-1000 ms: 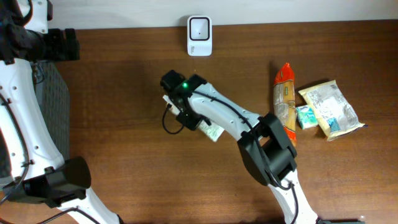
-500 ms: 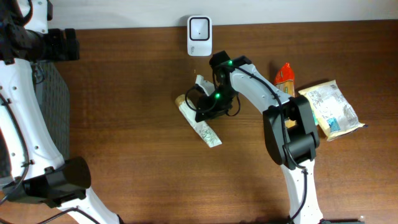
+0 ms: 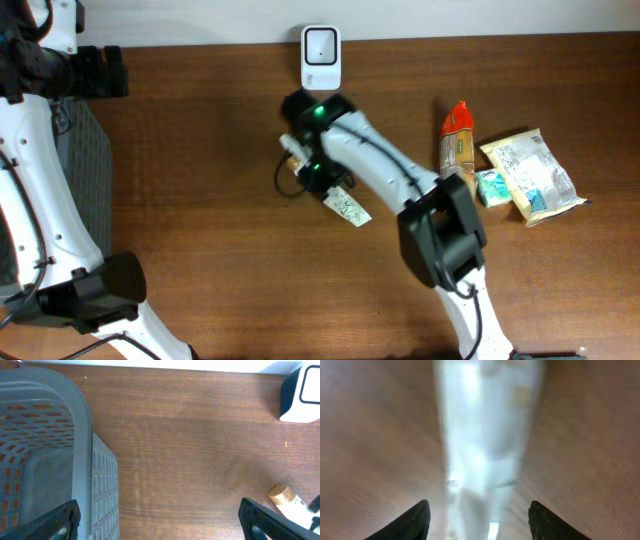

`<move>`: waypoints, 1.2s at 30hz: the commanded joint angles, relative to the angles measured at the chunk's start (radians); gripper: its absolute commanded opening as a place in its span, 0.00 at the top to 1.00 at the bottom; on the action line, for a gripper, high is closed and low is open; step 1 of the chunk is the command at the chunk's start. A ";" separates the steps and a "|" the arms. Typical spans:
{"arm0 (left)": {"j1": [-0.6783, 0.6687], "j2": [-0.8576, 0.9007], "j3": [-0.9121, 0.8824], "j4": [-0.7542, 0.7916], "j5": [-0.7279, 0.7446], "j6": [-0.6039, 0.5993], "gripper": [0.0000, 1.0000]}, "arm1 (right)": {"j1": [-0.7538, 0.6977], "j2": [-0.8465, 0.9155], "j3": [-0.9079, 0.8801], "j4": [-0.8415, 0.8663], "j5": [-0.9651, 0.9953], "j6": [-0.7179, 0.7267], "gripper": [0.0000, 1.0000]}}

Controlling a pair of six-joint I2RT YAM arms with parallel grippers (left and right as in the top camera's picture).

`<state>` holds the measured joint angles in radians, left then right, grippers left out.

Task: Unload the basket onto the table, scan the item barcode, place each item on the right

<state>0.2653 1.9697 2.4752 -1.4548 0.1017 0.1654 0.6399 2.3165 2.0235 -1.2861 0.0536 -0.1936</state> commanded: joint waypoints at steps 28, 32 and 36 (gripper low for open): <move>0.006 -0.002 0.004 0.002 0.008 0.016 0.01 | 0.255 -0.019 -0.272 0.092 0.591 0.466 0.70; 0.006 -0.002 0.004 0.002 0.007 0.016 0.01 | 0.224 -0.019 -0.274 0.108 0.591 0.464 0.96; 0.006 -0.002 0.004 0.002 0.007 0.016 0.01 | 0.215 -0.028 -0.200 0.040 0.408 0.395 0.96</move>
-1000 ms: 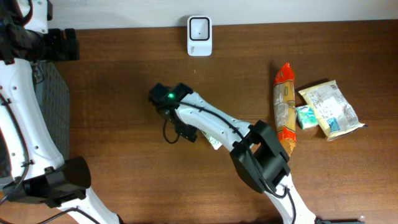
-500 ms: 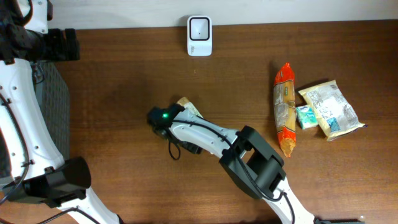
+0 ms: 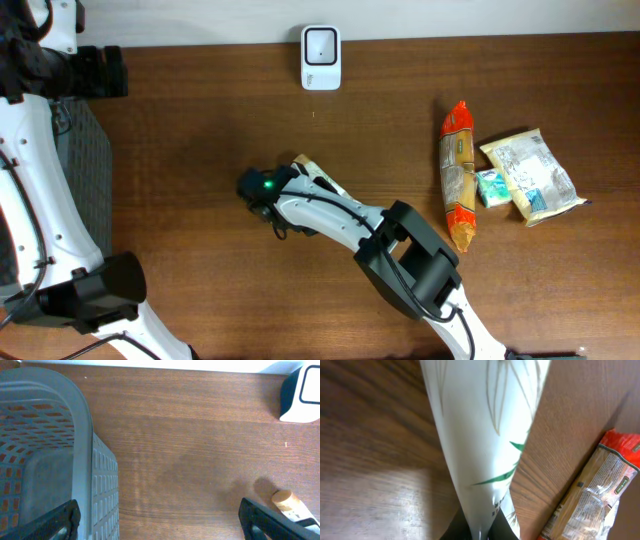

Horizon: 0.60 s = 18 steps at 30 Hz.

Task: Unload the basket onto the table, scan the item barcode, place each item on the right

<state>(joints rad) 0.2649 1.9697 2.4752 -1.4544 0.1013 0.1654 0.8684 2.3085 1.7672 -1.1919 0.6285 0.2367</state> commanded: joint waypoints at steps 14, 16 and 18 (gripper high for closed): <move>0.006 -0.002 0.004 0.002 0.008 0.016 0.01 | -0.290 -0.026 -0.036 0.148 -1.664 -0.354 0.96; 0.006 -0.002 0.004 0.002 0.008 0.016 0.01 | -0.300 -0.026 -0.073 0.202 -1.656 -0.332 0.96; 0.006 -0.002 0.004 0.002 0.008 0.016 0.01 | -0.321 -0.026 -0.079 0.205 -1.557 -0.301 0.96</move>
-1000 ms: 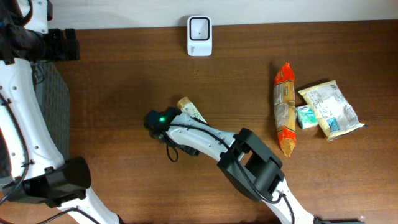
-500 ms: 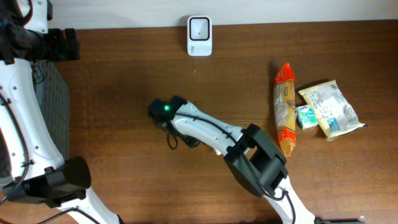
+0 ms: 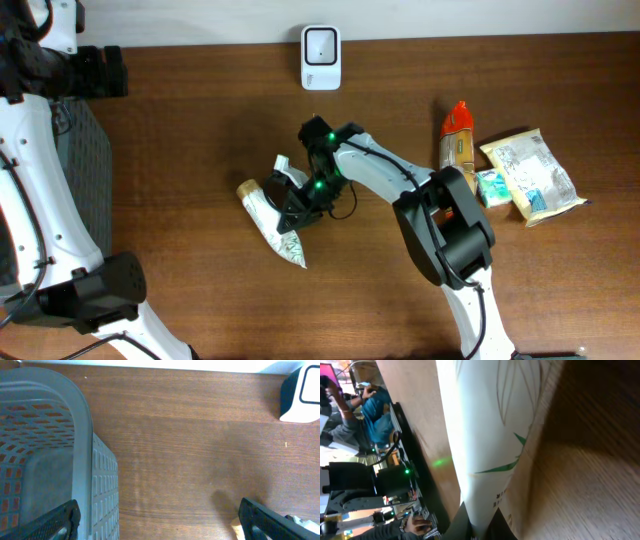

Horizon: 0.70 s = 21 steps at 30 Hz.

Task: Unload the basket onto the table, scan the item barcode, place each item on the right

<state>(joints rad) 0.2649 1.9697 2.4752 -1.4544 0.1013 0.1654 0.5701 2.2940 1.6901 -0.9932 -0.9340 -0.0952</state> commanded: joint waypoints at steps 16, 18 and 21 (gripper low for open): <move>0.006 -0.002 0.004 0.002 0.008 0.016 0.01 | -0.055 -0.011 0.150 -0.199 0.600 0.081 0.39; 0.006 -0.002 0.004 0.002 0.008 0.016 0.01 | -0.055 -0.011 0.179 -0.223 0.493 -0.006 0.27; 0.006 -0.002 0.004 0.002 0.008 0.016 0.01 | -0.055 -0.011 0.171 -0.224 0.339 -0.093 0.15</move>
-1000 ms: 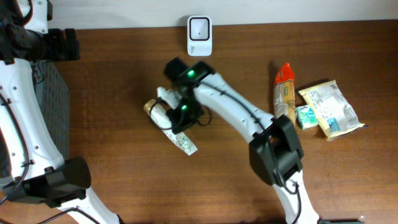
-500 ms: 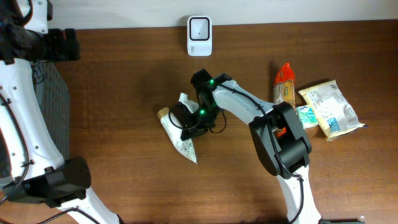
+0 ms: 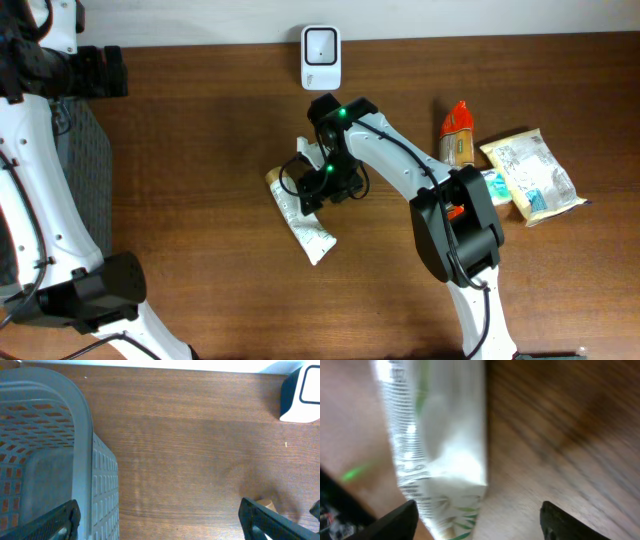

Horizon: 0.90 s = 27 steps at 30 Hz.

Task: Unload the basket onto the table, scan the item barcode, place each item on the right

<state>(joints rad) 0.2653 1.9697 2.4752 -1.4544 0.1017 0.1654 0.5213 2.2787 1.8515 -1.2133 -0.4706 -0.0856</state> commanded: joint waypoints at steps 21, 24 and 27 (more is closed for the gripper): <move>0.006 -0.002 0.004 0.002 0.007 0.016 0.01 | 0.068 0.085 -0.164 0.314 -0.113 0.279 0.16; 0.006 -0.002 0.004 0.002 0.007 0.016 0.01 | 0.069 0.085 -0.165 0.328 -0.113 0.306 0.14; 0.006 -0.002 0.004 0.002 0.007 0.016 0.01 | 0.089 0.085 -0.165 0.340 -0.026 0.387 0.18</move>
<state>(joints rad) 0.2653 1.9697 2.4752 -1.4544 0.1013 0.1654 0.5808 2.2883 1.7111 -0.8822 -0.6727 0.2169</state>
